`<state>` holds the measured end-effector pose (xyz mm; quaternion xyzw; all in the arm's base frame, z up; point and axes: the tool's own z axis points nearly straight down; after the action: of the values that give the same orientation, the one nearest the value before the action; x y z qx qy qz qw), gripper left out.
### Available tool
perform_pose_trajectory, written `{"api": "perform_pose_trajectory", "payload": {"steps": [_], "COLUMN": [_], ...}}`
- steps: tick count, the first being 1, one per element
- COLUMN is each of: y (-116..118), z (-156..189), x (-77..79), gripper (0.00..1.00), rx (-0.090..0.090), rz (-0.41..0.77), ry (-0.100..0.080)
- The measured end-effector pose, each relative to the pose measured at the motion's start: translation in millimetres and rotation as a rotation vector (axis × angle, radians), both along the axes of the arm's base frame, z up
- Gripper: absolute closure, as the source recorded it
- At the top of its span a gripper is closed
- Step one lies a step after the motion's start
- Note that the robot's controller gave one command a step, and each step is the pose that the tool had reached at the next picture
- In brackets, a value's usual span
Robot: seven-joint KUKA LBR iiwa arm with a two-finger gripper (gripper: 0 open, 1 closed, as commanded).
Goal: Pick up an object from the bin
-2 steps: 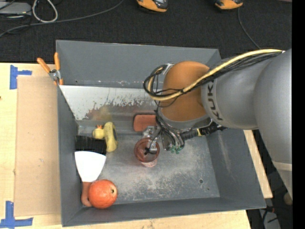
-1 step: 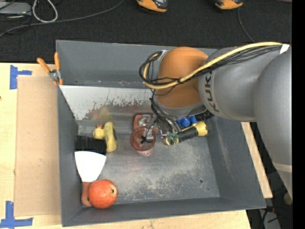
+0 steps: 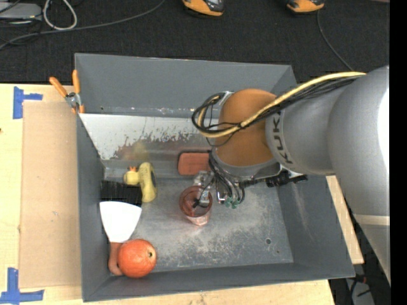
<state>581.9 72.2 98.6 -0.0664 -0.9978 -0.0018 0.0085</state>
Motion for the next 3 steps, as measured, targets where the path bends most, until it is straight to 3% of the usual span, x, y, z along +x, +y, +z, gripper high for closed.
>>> {"api": "perform_pose_trajectory", "payload": {"steps": [1, 2, 3], "y": [23, 18, -17], "z": [-5, 60, 22], "x": [23.7, 14.9, 25.5], "gripper": [1.00, 1.00, 1.00], "rx": [0.000, 0.002, 0.002], "rz": [0.124, 0.068, 0.142], "ry": [-0.011, -0.004, -0.016]}}
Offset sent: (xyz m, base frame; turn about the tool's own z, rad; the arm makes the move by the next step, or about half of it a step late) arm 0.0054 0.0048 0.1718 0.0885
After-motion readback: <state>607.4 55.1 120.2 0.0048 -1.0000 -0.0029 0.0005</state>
